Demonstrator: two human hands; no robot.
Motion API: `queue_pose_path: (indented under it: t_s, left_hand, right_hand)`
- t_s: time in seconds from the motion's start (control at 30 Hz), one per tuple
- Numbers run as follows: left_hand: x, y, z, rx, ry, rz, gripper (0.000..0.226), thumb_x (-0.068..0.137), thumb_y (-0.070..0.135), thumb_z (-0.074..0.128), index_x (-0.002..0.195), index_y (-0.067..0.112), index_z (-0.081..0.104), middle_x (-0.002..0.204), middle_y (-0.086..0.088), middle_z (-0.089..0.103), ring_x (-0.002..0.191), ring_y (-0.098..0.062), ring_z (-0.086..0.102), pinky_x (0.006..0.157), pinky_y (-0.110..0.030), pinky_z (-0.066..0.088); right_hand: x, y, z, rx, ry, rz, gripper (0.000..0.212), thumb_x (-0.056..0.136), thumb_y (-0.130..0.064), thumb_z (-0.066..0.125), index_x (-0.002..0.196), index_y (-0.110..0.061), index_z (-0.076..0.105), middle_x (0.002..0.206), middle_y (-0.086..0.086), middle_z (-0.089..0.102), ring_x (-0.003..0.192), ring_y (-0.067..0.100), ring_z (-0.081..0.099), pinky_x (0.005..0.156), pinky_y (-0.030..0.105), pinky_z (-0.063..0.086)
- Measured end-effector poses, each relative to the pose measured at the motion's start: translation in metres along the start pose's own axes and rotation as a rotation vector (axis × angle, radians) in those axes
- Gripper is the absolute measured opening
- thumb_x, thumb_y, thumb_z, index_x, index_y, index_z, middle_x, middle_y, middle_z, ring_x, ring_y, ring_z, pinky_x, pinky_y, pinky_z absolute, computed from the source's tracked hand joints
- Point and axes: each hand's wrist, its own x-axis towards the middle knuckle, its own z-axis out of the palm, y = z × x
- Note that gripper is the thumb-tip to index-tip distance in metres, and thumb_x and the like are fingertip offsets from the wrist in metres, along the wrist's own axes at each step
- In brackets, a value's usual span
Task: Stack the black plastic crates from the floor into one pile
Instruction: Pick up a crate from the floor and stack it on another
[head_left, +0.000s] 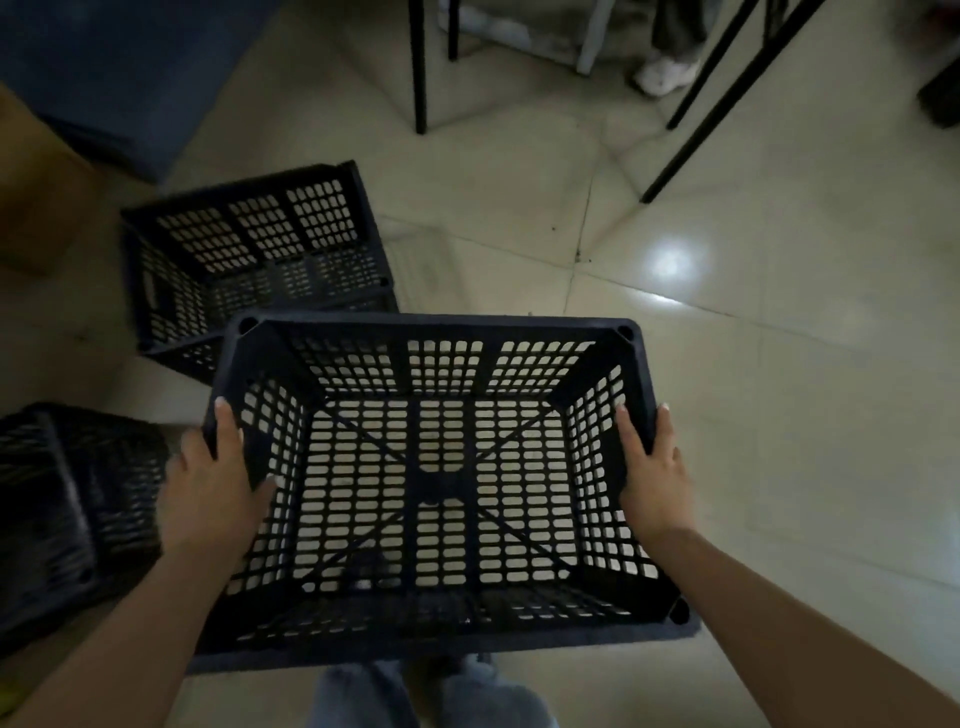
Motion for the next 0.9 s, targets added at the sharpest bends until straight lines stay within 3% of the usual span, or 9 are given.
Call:
queue_pose_path:
  t_s: [0.2, 0.33, 0.4, 0.5, 0.63, 0.77, 0.9]
  left_hand:
    - [-0.065, -0.065, -0.008, -0.134, 0.062, -0.222, 0.101, 0.077, 0.060, 0.064, 0.152, 0.021, 0.010, 0.151, -0.022, 0.024, 0.119, -0.047, 0.046, 0.082, -0.053, 0.051]
    - [-0.108, -0.108, -0.016, -0.167, 0.116, -0.378, 0.097, 0.077, 0.060, 0.062, 0.152, 0.021, 0.014, 0.150, -0.021, 0.028, 0.119, -0.046, 0.047, 0.082, -0.052, 0.051]
    - [-0.133, -0.136, -0.015, -0.191, 0.160, -0.424, 0.092, 0.078, 0.055, 0.066, 0.149, 0.020, 0.020, 0.144, -0.024, 0.035, 0.109, -0.048, 0.053, 0.074, -0.054, 0.053]
    - [-0.173, -0.180, -0.008, -0.213, 0.218, -0.457, 0.089, 0.076, 0.047, 0.072, 0.146, 0.015, 0.029, 0.135, -0.029, 0.043, 0.095, -0.050, 0.057, 0.065, -0.052, 0.054]
    - [-0.230, -0.234, -0.012, -0.227, 0.246, -0.651, 0.088, 0.080, 0.057, 0.061, 0.150, 0.020, 0.022, 0.144, -0.020, 0.038, 0.111, -0.042, 0.053, 0.067, -0.046, 0.051]
    - [-0.306, -0.297, 0.006, -0.250, 0.261, -0.751, 0.085, 0.081, 0.057, 0.061, 0.148, 0.020, 0.025, 0.130, -0.019, 0.046, 0.099, -0.041, 0.056, 0.059, -0.044, 0.048]
    - [-0.390, -0.355, 0.032, -0.261, 0.255, -0.825, 0.088, 0.079, 0.058, 0.063, 0.148, 0.017, 0.028, 0.124, -0.021, 0.050, 0.093, -0.041, 0.058, 0.054, -0.041, 0.048]
  right_hand:
    - [-0.001, -0.056, -0.037, -0.072, 0.031, -0.198, 0.080, 0.086, -0.007, 0.055, 0.150, -0.031, 0.015, 0.159, 0.014, -0.012, 0.122, 0.037, 0.045, 0.090, 0.043, 0.049]
    - [-0.011, -0.106, -0.052, -0.090, 0.047, -0.332, 0.069, 0.092, -0.019, 0.052, 0.150, -0.033, 0.018, 0.161, 0.008, -0.004, 0.098, 0.031, 0.060, 0.066, 0.030, 0.044]
    - [-0.022, -0.129, -0.054, -0.078, 0.058, -0.380, 0.064, 0.093, -0.025, 0.052, 0.149, -0.034, 0.022, 0.161, 0.007, 0.001, 0.092, 0.030, 0.063, 0.062, 0.029, 0.042]
    - [-0.049, -0.166, -0.052, -0.045, 0.100, -0.462, 0.060, 0.093, -0.034, 0.055, 0.147, -0.033, 0.029, 0.161, 0.005, 0.009, 0.098, 0.031, 0.064, 0.067, 0.034, 0.051]
    - [-0.099, -0.218, -0.041, -0.009, 0.137, -0.572, 0.059, 0.092, -0.040, 0.056, 0.145, -0.032, 0.034, 0.159, 0.004, 0.016, 0.108, 0.033, 0.060, 0.074, 0.038, 0.052]
    - [-0.163, -0.264, -0.018, 0.013, 0.173, -0.696, 0.055, 0.089, -0.044, 0.058, 0.141, -0.032, 0.042, 0.157, 0.002, 0.025, 0.099, 0.034, 0.065, 0.068, 0.037, 0.054]
    - [-0.240, -0.304, 0.011, 0.001, 0.189, -0.777, 0.053, 0.089, -0.045, 0.058, 0.139, -0.031, 0.045, 0.157, 0.002, 0.027, 0.109, 0.033, 0.062, 0.074, 0.039, 0.051]
